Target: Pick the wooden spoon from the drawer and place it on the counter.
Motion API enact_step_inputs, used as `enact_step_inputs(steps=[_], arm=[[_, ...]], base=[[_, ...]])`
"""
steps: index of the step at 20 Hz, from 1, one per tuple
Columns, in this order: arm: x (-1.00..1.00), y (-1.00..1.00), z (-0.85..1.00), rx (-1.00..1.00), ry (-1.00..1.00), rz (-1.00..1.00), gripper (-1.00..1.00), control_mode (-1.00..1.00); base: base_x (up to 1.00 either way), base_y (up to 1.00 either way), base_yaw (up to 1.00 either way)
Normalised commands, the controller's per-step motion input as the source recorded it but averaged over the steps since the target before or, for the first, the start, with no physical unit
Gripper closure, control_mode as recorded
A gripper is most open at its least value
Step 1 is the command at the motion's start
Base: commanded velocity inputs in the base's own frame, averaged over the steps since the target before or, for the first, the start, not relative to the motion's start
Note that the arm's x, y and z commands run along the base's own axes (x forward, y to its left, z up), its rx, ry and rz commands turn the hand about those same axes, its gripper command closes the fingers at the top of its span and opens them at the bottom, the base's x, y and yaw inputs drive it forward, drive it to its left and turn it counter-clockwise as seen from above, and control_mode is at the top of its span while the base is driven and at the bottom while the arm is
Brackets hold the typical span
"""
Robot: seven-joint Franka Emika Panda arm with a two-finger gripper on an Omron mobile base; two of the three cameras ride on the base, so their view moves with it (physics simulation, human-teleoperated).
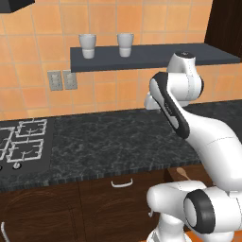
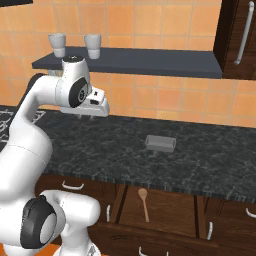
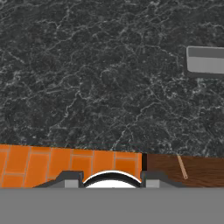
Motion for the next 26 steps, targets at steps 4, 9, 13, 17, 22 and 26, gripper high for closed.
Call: enact_step_inputs(steps=[4, 9, 13, 17, 22, 26], arm=[[-0.21, 0.00, -0.04, 0.00, 0.00, 0.00, -1.00, -1.00], [-0.25, 0.00, -0.05, 0.00, 0.00, 0.00, -1.00, -1.00], [-0.02, 0.09, 0.00, 0.01, -0.01, 0.00, -1.00, -1.00], [-0.02, 0.38, 0.00, 0.00, 0.00, 0.00, -1.00, -1.00], [-0.03, 0.14, 0.00, 0.00, -0.01, 0.00, -1.00, -1.00], [0.00, 0.00, 0.00, 0.00, 0.00, 0.00, -1.00, -1.00]], base=[[0.00, 0.00, 0.00], [0.00, 0.00, 0.00], [0.00, 0.00, 0.00], [0.00, 0.00, 0.00], [0.00, 0.00, 0.00], [0.00, 0.00, 0.00]])
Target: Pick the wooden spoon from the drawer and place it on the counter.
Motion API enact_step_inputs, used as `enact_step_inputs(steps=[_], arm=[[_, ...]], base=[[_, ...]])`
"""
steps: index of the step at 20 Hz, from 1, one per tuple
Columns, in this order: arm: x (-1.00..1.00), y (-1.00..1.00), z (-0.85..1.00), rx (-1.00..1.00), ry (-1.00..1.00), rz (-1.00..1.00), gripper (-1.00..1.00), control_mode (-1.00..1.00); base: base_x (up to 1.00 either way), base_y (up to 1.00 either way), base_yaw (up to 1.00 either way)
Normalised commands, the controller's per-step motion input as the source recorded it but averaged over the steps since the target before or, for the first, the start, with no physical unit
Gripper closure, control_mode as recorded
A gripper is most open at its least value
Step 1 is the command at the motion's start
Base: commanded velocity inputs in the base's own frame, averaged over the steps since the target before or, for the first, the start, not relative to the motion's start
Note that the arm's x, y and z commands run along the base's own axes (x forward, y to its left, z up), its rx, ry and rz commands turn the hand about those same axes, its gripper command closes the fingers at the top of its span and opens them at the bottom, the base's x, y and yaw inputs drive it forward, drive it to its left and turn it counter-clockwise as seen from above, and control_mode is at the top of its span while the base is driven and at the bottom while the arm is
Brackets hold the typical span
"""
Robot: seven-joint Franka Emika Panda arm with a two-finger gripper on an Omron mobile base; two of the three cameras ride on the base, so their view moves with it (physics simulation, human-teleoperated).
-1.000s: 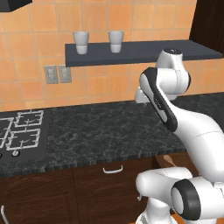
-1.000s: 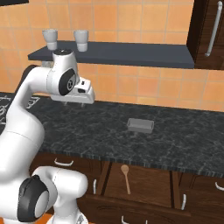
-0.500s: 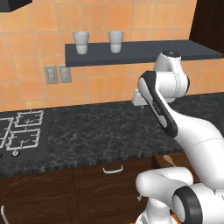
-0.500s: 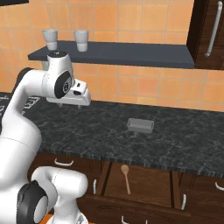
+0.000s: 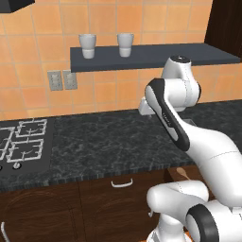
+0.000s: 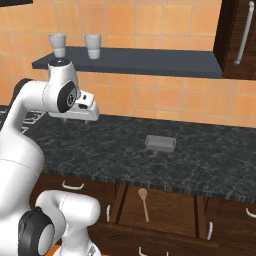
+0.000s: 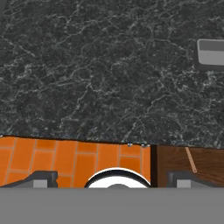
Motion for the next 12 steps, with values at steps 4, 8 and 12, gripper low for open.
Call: enact_step_inputs(steps=[4, 8, 12], arm=[[0.00, 0.00, 0.00, 0.00, 0.00, 0.00, -1.00, -1.00], [0.00, 0.00, 0.00, 0.00, 0.00, 0.00, -1.00, -1.00], [0.00, 0.04, -0.02, 0.00, 0.02, 0.00, -1.00, -1.00]], base=[[0.00, 0.00, 0.00], [0.00, 0.00, 0.00], [0.00, 0.00, 0.00]])
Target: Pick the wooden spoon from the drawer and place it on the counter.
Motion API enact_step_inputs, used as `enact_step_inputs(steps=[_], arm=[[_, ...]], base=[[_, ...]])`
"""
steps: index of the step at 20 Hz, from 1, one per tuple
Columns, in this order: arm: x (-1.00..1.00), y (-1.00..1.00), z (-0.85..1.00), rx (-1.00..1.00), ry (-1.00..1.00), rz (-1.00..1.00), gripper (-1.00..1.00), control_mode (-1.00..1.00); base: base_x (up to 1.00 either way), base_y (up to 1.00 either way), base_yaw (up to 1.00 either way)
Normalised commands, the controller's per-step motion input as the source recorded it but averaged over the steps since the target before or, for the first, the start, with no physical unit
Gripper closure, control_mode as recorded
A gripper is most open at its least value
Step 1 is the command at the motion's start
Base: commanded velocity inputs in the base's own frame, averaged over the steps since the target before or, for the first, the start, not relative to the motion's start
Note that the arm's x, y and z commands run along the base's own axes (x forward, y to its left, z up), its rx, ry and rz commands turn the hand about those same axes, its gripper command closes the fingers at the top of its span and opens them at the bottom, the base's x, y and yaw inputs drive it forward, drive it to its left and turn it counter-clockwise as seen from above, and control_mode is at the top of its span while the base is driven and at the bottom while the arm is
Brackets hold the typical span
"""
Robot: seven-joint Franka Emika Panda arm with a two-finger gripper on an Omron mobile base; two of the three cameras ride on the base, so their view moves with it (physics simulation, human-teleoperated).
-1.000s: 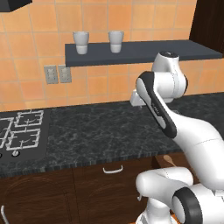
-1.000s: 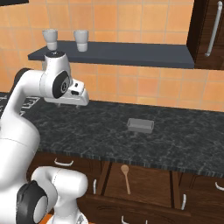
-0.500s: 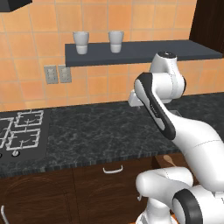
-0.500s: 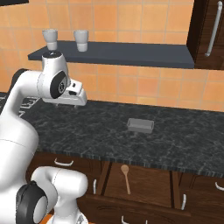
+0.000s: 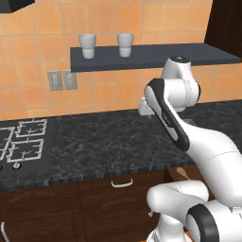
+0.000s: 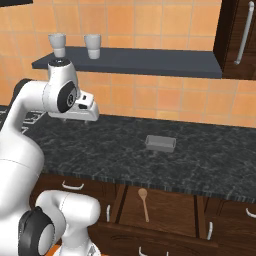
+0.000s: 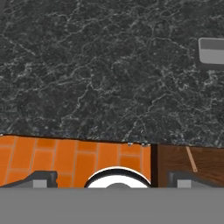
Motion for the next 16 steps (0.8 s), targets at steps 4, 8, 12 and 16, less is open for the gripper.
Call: enact_step_inputs(steps=[4, 8, 12, 16], arm=[[0.00, 0.00, 0.00, 0.00, 0.00, 0.00, -1.00, 1.00], [0.00, 0.00, 0.00, 0.00, 0.00, 0.00, -1.00, 1.00], [0.00, 0.00, 0.00, 0.00, 0.00, 0.00, -1.00, 1.00], [0.00, 0.00, 0.00, 0.00, 0.00, 0.00, -1.00, 1.00]], base=[[-0.06, 0.41, 0.00], [-0.09, 0.49, 0.00], [-0.11, 0.46, -0.08], [-0.11, 0.46, -0.19]])
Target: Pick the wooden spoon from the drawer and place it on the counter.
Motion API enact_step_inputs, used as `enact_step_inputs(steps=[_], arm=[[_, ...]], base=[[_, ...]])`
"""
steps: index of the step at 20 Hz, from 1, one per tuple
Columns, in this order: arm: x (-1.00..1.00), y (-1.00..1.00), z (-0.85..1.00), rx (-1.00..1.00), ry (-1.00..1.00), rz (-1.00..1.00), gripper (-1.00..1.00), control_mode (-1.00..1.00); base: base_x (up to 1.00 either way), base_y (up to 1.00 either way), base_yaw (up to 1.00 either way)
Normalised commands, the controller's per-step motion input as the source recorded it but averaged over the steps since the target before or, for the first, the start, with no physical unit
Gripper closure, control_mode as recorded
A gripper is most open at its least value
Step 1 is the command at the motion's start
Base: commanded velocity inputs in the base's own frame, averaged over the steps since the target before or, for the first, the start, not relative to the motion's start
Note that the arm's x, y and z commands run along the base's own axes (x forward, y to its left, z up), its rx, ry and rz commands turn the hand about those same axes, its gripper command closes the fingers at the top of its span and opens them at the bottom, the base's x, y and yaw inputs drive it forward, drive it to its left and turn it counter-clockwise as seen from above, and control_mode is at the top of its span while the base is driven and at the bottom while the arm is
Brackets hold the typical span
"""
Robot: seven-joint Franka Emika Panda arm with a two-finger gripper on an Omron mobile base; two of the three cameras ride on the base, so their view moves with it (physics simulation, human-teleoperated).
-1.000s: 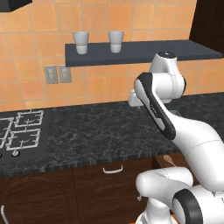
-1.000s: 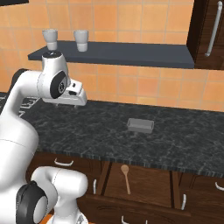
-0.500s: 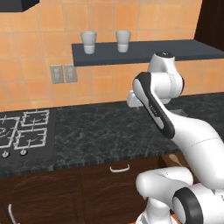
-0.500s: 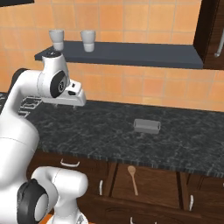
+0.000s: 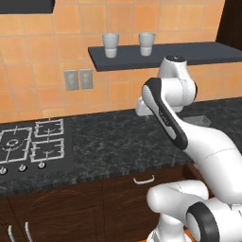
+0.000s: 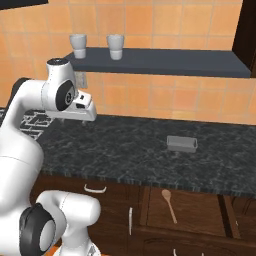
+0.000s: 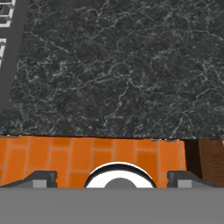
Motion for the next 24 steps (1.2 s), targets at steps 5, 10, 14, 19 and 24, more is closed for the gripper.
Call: enact_step_inputs(steps=[5, 10, 14, 19, 24], arm=[[0.00, 0.00, 0.00, 0.00, 0.00, 0.00, -1.00, 1.00], [-0.22, -0.09, 0.00, 0.00, 0.00, -0.06, -1.00, -1.00], [-0.56, -0.75, -0.04, 0.03, 0.00, -0.14, -1.00, -1.00], [-0.70, -1.00, -0.03, 0.13, 0.01, -0.28, -1.00, -1.00], [-0.97, -1.00, -0.08, 0.14, 0.01, -0.26, -1.00, -1.00]], base=[[-0.01, 0.33, -0.22], [0.00, 0.02, -0.05], [0.00, 0.00, 0.00], [0.00, 0.00, 0.00], [0.00, 0.00, 0.00]])
